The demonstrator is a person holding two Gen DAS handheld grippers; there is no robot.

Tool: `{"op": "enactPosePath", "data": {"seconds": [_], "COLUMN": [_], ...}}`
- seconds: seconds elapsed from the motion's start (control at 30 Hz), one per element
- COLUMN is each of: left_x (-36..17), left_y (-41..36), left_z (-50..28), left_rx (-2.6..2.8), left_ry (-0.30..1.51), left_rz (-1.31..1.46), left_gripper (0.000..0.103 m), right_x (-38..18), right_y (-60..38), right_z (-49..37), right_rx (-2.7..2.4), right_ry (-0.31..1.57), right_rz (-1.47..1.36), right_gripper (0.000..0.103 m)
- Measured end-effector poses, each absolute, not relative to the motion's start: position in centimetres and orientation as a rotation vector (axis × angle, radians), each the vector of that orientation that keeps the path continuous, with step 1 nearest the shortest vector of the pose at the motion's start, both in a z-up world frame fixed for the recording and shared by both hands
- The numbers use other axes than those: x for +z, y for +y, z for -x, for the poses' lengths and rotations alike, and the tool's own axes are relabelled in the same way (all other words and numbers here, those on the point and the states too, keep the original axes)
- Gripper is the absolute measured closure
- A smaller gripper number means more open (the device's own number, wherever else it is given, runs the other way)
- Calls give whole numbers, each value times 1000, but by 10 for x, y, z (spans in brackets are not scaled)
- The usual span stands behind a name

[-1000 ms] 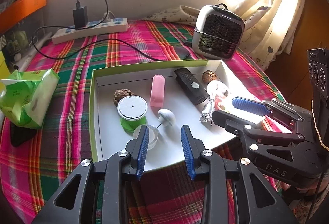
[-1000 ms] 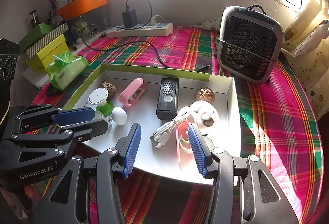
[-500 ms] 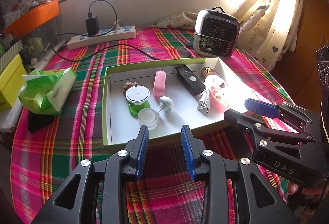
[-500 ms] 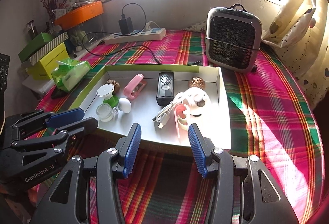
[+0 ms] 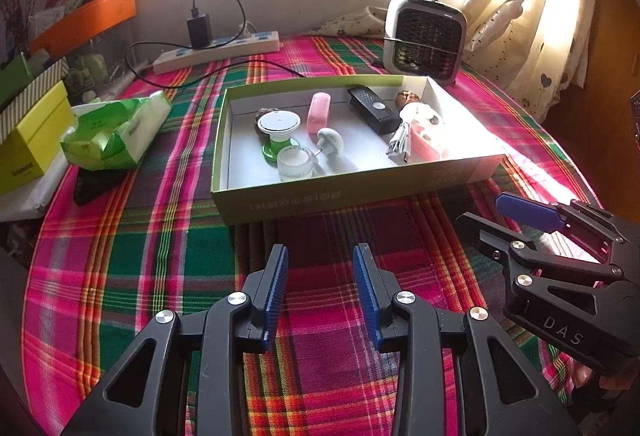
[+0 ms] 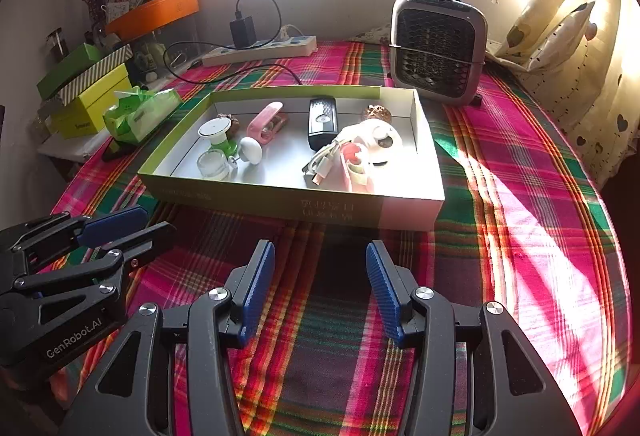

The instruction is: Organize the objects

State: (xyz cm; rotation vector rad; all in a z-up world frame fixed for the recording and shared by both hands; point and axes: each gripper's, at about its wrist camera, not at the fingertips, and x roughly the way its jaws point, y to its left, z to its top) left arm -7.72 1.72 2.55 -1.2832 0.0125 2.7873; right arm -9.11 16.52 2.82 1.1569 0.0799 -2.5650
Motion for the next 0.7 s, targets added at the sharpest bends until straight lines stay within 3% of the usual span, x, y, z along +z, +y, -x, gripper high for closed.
{"op": "enactPosePath", "data": {"seconds": [0.7], "left_x": [8], "left_y": [24], "left_z": [48], "left_rx": [2851], "left_ry": [6], "left_rz": [1339], "left_gripper": [70], "right_x": [10], "right_y": [178], "right_z": [58], "right_rx": [-2606], "right_ry": [96], "right_rz": [-1235], "right_gripper": [47]}}
